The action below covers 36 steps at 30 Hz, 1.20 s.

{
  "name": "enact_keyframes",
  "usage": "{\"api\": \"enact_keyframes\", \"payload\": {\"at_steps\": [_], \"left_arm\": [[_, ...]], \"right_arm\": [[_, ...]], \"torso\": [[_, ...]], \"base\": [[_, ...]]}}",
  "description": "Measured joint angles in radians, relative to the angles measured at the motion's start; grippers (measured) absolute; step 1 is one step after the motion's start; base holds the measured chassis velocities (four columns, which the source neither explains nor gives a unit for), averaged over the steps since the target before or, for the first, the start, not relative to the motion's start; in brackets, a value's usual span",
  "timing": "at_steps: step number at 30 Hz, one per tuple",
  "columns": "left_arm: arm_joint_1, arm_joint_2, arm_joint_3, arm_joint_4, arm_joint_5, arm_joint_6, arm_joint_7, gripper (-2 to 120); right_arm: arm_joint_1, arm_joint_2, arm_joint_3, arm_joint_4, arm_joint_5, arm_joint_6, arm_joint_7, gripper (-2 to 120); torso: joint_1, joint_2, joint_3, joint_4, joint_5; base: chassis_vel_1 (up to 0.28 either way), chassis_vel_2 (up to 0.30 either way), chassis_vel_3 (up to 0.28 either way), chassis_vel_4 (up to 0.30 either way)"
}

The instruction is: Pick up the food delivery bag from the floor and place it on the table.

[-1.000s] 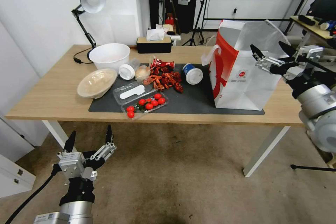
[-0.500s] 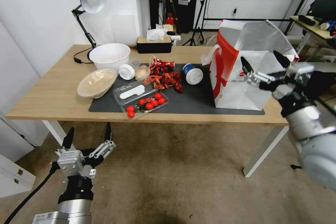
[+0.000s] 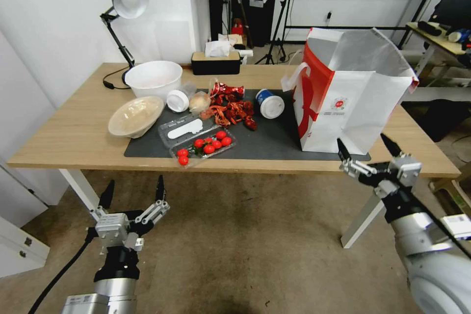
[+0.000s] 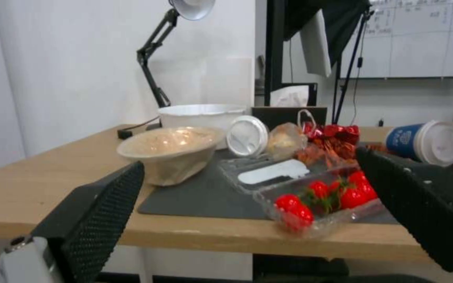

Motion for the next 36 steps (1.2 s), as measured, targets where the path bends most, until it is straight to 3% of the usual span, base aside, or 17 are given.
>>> {"api": "enact_keyframes", "payload": {"at_steps": [14, 36], "left_arm": [[-0.042, 0.007, 0.014, 0.096, -0.002, -0.020, 0.051, 100], [-0.061, 0.008, 0.019, 0.128, -0.001, -0.024, 0.048, 100]], "right_arm": [[-0.016, 0.073, -0.034, -0.085, -0.016, 0.042, -0.048, 100], [-0.003, 0.083, -0.043, -0.095, 0.013, 0.032, -0.076, 100]], "torso": [[0.000, 0.000, 0.000, 0.0001, 0.0001], [0.000, 0.000, 0.000, 0.0000, 0.0000]], "base": [[0.000, 0.000, 0.000, 0.000], [0.000, 0.000, 0.000, 0.000]]}}
